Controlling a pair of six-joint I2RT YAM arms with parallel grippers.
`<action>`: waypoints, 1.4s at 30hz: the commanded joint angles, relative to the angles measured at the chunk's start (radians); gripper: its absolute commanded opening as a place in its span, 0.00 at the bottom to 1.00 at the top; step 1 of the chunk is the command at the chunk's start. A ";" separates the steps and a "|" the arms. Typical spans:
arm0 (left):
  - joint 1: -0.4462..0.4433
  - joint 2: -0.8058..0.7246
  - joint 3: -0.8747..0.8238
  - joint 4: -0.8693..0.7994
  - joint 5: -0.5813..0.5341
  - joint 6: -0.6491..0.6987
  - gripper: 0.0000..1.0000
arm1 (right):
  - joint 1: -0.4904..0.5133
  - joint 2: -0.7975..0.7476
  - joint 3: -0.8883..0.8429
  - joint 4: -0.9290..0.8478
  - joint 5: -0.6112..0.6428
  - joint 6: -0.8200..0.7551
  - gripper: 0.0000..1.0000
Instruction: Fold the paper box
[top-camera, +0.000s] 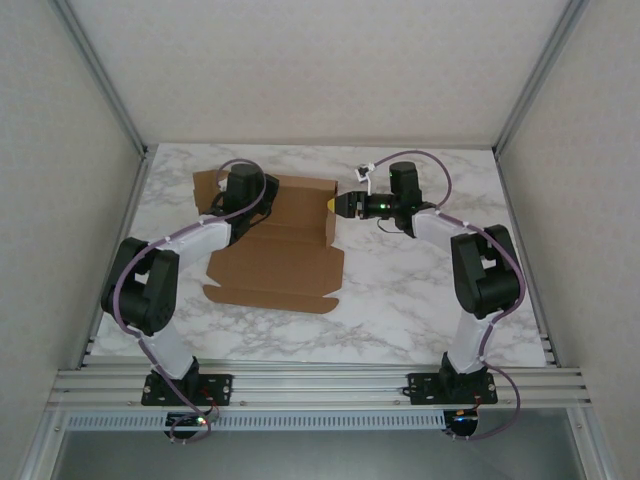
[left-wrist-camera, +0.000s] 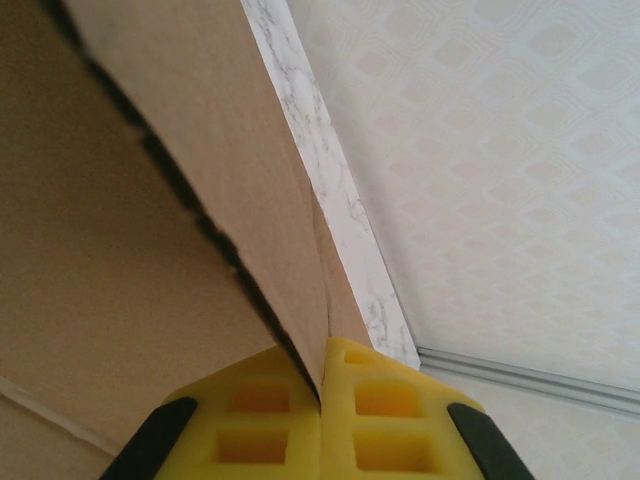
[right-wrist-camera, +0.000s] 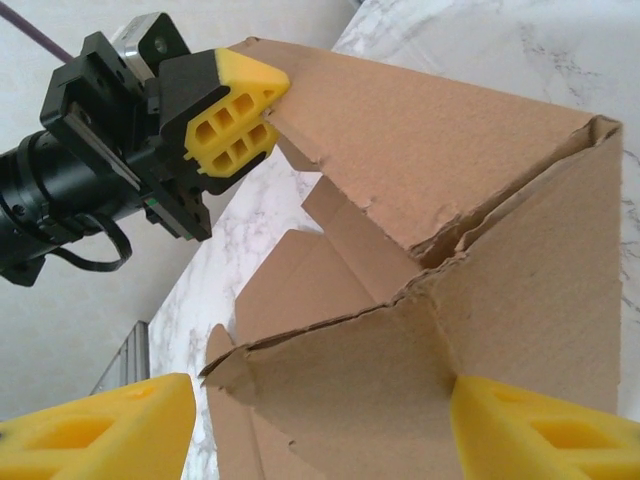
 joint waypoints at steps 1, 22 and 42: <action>0.005 -0.017 0.022 0.017 0.003 0.020 0.00 | 0.012 -0.039 -0.021 0.046 -0.039 0.017 0.70; 0.006 -0.057 -0.040 0.119 0.052 0.028 0.00 | 0.059 -0.055 0.000 -0.264 0.320 -0.265 0.30; -0.008 -0.109 -0.223 0.279 0.117 0.075 0.00 | 0.156 -0.096 -0.059 -0.226 0.821 -0.398 0.30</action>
